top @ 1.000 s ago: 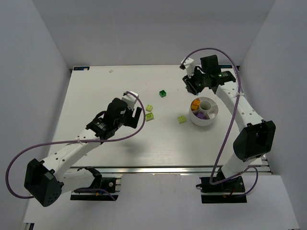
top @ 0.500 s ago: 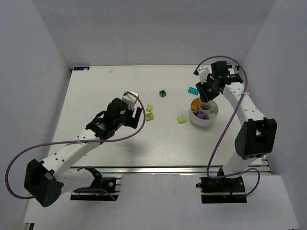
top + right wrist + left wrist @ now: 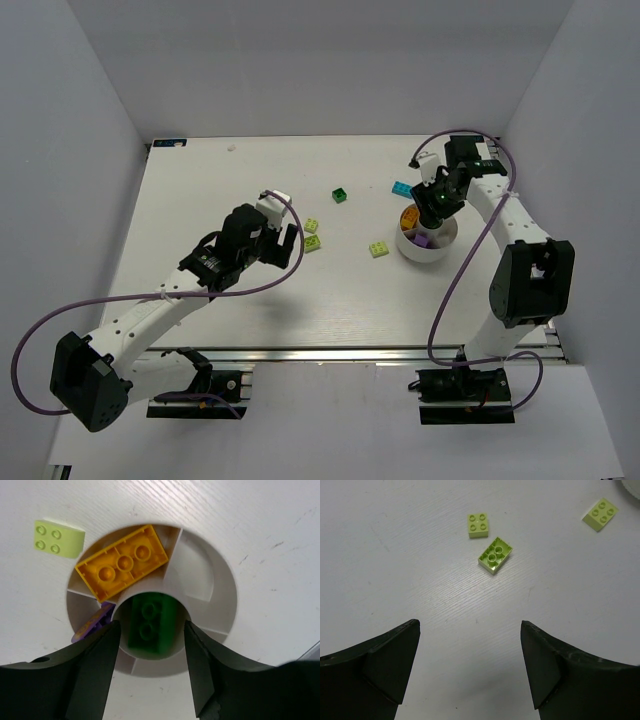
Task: Sort the legos into containers by color
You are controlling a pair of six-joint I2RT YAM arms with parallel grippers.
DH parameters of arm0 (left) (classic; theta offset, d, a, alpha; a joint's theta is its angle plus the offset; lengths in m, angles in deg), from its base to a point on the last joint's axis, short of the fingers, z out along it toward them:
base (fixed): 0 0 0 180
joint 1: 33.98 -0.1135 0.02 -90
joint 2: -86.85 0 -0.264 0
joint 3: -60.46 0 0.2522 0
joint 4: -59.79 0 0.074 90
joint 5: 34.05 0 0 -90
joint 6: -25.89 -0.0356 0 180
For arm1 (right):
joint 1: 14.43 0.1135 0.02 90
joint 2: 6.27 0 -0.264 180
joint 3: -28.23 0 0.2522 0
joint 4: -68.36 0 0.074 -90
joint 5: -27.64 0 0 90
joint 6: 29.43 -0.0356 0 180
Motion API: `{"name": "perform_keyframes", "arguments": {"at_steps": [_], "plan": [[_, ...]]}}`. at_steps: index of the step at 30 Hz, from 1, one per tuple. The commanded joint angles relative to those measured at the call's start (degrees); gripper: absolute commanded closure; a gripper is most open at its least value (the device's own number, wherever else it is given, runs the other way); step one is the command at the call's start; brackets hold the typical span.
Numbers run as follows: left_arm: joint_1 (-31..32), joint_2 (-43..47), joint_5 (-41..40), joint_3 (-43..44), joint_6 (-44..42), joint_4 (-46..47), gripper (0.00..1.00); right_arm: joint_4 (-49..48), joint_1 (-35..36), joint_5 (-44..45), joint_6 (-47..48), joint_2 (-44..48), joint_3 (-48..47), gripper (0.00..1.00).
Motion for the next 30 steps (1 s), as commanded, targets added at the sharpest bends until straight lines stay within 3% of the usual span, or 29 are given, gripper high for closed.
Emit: {"name": "perform_keyframes", "arguments": {"at_steps": [1, 4, 8, 10, 11, 12, 13, 15, 16, 17, 18, 19, 20, 21, 22, 23, 24, 25, 26, 30], "plan": [[-0.10, 0.01, 3.90, -0.43, 0.17, 2.41, 0.09, -0.02, -0.54, -1.64, 0.86, 1.10, 0.14, 0.37], [-0.10, -2.36, 7.85, 0.44, 0.96, 4.69, 0.10, -0.29, -1.07, -2.43, 0.51, 2.24, -0.47, 0.36], [-0.10, -9.03, 11.74, 6.50, 4.12, 6.10, 0.22, -0.03, -1.51, -4.09, -0.10, 3.91, -1.62, 0.41], [-0.10, -14.91, 11.39, 11.41, 5.61, 7.06, 0.48, -1.16, -1.60, -5.84, -0.98, 6.63, -1.27, 0.52], [-0.10, -17.29, 10.87, 13.26, 6.15, 7.33, 0.63, -2.39, -1.86, -6.81, -1.33, 8.03, 0.39, 0.81], [-0.10, -23.14, 10.60, 18.67, 6.59, 7.33, 0.88, -3.88, -1.95, -8.39, -1.60, 11.78, 1.88, 0.97], [-0.10, -26.42, 10.34, 21.69, 7.37, 7.07, 0.95, -6.33, -2.04, -11.97, -1.95, 14.61, 4.16, 1.00], [-0.10, -37.89, 7.89, 33.15, 9.30, 4.09, 0.96, -18.70, -2.39, -16.03, -5.62, 25.28, 15.56, 1.00], [-0.10, -41.97, 7.18, 37.49, 12.01, 2.60, 0.92, -23.88, -2.30, -18.31, -7.64, 29.62, 20.22, 1.00], [-0.71, -46.01, 5.26, 42.23, 14.21, -1.68, 0.83, -34.46, -2.56, -19.12, -10.27, 37.32, 24.70, 0.75], [-0.72, -50.05, 3.84, 47.24, 16.59, -4.76, 0.70, -38.83, -2.39, -18.87, -16.30, 40.36, 32.93, 0.55], [-0.72, -58.27, 3.13, 58.08, 21.31, -7.67, 0.48, -42.09, -2.39, -20.26, -18.80, 43.43, 35.88, 0.41], [-1.33, -62.27, 2.43, 63.85, 24.40, -13.96, 0.41, -43.86, -2.56, -21.23, -20.13, 46.94, 37.65, 0.23], [-1.86, -66.23, -0.27, 69.91, 27.30, -17.59, 0.33, -44.14, -2.74, -21.93, -21.88, 47.85, 38.97, 0.20], [-1.86, -72.70, -1.78, 80.24, 33.16, -20.15, 0.23, -43.54, -2.92, -23.16, -23.38, 48.21, 38.81, 0.20], [-1.86, -75.12, -3.19, 83.73, 36.00, -23.74, 0.15, -42.57, -3.27, -23.26, -24.35, 48.30, 38.46, 0.29], [-2.38, -76.27, -4.16, 85.07, 38.38, -23.26, 0.12, -42.56, -3.53, -23.26, -26.62, 48.56, 38.46, 0.39], [-2.39, -76.11, -3.99, 82.39, 41.89, -19.51, 0.02, -42.83, -3.79, -22.82, -27.17, 48.82, 38.63, 0.50], [-2.39, -75.67, -4.43, 80.53, 43.05, -17.47, 0.02, -42.91, -4.06, -22.82, -27.43, 49.09, 38.64, 0.61], [-2.39, -77.95, -4.25, 81.03, 45.61, -14.55, 0.02, -43.00, -4.50, -22.55, -27.70, 49.17, 39.34, 0.68]]}}
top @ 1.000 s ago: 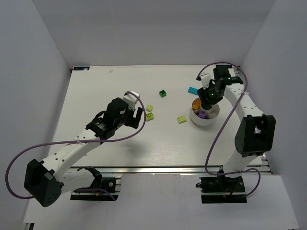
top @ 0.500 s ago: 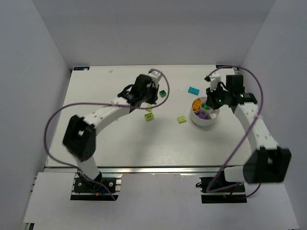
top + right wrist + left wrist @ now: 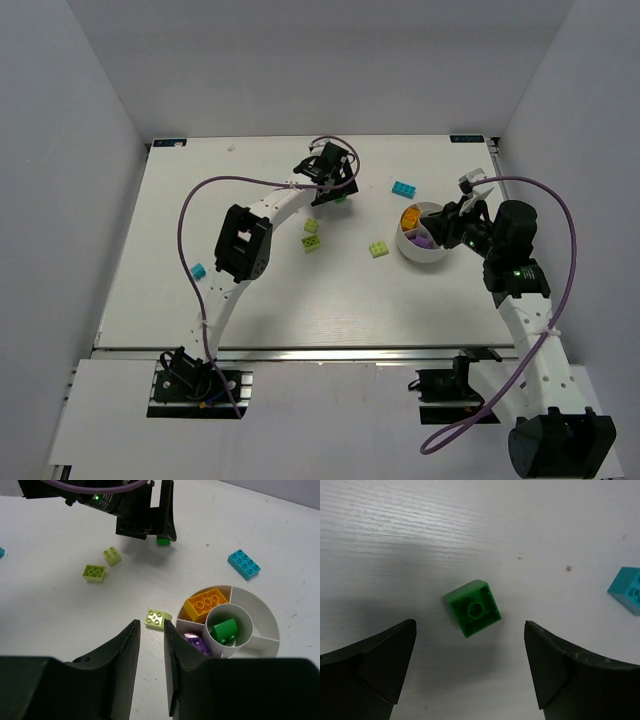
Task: Sort the legos into containers by color
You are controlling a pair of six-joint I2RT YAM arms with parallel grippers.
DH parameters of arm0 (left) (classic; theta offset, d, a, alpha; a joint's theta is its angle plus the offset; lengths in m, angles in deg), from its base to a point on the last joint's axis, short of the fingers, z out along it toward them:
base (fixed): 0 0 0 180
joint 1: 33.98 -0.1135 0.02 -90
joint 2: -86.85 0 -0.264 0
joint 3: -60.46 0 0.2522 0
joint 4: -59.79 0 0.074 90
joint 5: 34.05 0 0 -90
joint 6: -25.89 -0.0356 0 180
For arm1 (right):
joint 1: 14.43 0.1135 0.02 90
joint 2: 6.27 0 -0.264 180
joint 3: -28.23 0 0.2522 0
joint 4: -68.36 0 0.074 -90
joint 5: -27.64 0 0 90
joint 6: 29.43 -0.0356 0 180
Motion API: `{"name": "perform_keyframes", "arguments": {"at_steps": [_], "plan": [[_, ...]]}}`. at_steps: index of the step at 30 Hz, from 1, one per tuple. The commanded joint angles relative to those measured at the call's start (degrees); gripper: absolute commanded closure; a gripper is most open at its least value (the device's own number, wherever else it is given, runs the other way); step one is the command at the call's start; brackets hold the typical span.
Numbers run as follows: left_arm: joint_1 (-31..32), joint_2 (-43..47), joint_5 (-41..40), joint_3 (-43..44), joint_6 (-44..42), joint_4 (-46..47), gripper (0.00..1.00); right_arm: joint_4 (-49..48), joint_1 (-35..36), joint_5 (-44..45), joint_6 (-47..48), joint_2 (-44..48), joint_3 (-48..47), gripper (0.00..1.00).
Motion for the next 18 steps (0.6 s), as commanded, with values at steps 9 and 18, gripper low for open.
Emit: {"name": "perform_keyframes", "arguments": {"at_steps": [9, 18], "plan": [[0.15, -1.80, -4.29, 3.06, 9.05, 1.17, 0.04, -3.59, -0.32, -1.14, -3.00, 1.97, 1.31, 0.69], [0.15, -4.26, -2.18, 3.94, 10.99, 1.96, 0.26, -3.33, 0.63, 0.36, -3.00, 2.68, 1.05, 0.70]]}}
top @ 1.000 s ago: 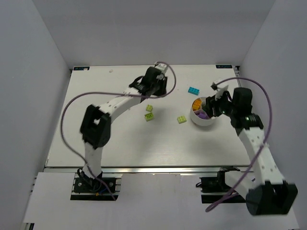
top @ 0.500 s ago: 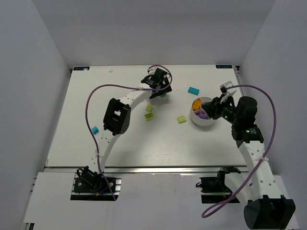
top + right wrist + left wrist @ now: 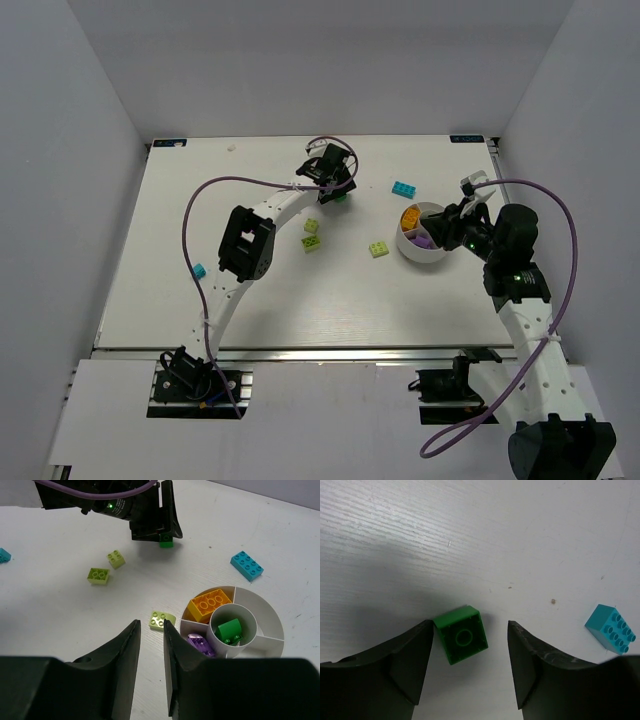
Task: Sort the legos into containers by color
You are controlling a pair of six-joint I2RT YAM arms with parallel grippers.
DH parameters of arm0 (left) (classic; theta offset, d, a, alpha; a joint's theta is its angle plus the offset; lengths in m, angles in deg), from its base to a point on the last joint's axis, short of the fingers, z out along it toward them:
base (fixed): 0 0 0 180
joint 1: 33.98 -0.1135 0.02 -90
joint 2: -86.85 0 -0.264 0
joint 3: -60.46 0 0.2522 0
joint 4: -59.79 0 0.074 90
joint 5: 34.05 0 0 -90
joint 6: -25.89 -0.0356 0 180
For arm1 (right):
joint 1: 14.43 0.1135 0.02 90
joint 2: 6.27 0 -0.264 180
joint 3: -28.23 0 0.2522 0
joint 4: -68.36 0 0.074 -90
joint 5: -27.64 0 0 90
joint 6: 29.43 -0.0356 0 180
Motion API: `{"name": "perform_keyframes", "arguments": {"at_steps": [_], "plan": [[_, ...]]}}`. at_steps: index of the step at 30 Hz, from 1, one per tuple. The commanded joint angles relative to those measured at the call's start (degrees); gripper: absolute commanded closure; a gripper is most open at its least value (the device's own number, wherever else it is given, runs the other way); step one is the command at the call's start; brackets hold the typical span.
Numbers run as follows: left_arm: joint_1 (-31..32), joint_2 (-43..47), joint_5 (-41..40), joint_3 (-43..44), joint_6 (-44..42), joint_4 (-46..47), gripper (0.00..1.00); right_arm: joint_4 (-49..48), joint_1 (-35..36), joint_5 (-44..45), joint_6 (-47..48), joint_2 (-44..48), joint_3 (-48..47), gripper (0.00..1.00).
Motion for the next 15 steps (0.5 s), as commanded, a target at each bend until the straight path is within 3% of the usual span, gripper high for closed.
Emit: {"name": "perform_keyframes", "arguments": {"at_steps": [1, 15], "plan": [[0.23, -1.42, 1.27, 1.42, 1.27, -0.99, 0.30, -2.26, -0.18, 0.77, -0.75, 1.15, -0.55, 0.70], [0.23, -2.92, 4.96, 1.08, -4.00, -4.24, 0.55, -2.26, -0.11, 1.22, -0.75, 1.58, -0.29, 0.71]]}}
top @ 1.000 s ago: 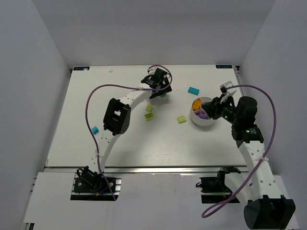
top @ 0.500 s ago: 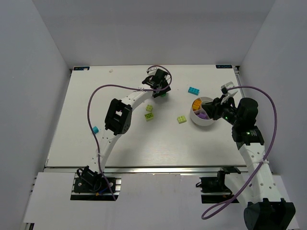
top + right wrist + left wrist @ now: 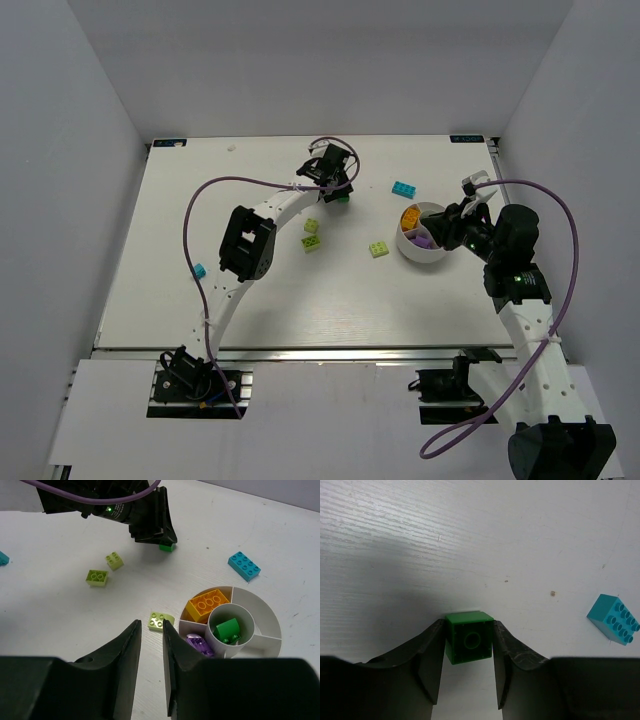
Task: Sort the legos into containers by color
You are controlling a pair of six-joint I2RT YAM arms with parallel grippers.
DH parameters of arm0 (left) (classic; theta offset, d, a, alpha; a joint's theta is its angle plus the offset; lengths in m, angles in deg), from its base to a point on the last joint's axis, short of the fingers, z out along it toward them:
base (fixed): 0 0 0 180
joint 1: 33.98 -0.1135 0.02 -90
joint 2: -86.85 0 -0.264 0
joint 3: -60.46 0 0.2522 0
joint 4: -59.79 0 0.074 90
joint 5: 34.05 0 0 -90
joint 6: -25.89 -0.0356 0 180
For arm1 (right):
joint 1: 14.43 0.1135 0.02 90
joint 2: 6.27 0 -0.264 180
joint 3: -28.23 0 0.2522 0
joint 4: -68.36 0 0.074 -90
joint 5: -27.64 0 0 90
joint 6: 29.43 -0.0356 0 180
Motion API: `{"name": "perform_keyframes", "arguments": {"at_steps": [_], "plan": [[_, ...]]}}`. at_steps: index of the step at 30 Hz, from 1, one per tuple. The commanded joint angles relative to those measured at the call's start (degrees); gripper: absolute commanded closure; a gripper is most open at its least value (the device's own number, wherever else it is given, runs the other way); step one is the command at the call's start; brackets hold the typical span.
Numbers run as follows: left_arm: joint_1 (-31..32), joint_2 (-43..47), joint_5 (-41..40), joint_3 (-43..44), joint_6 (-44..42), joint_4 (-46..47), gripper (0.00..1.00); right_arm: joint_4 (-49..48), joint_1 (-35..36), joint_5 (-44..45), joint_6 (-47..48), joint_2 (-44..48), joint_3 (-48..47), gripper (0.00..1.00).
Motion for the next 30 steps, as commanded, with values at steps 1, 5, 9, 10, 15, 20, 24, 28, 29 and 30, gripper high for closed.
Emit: {"name": "perform_keyframes", "arguments": {"at_steps": [1, 5, 9, 10, 15, 20, 24, 28, 29, 30], "plan": [[0.26, -2.16, 3.06, 0.42, -4.07, -4.53, 0.57, -2.24, -0.19, 0.41, -0.31, 0.91, -0.37, 0.71], [0.26, -1.02, 4.29, -1.33, -8.11, -4.45, 0.65, -2.50, -0.11, 0.41, -0.31, 0.91, -0.02, 0.71], [0.26, 2.49, 7.81, -5.11, -15.74, 0.11, 0.76, -2.59, -0.28, 0.41, -0.31, 0.91, 0.24, 0.71], [0.26, 4.94, 8.51, -7.47, -16.90, 1.08, 0.81, -2.85, -0.20, 0.49, -0.31, 0.91, 0.24, 0.71], [0.26, 13.30, 10.79, -13.99, -23.22, 6.80, 0.88, -3.11, -0.46, 0.41, -0.31, 0.91, 0.42, 0.71], [1.39, 20.86, 14.92, -19.96, -26.57, 10.14, 0.91, -3.12, -0.72, 1.11, -0.31, 0.99, 0.59, 0.71], [2.45, 26.92, 22.30, -24.10, -26.85, 15.05, 0.93, -3.64, -1.33, 5.84, -0.31, 0.99, 0.68, 0.72], [3.77, 29.22, 29.60, -25.95, -26.14, 19.36, 0.93, -4.34, -1.60, 8.22, -0.31, 1.17, 1.03, 0.74], [4.56, 29.31, 31.70, -25.95, -25.79, 19.98, 0.93, -4.43, -2.04, 8.49, -0.31, 1.26, 1.21, 0.75], [4.56, 29.31, 33.02, -25.69, -25.53, 21.99, 0.93, -4.70, -2.04, 9.36, -0.31, 1.17, 1.21, 0.75]]}}
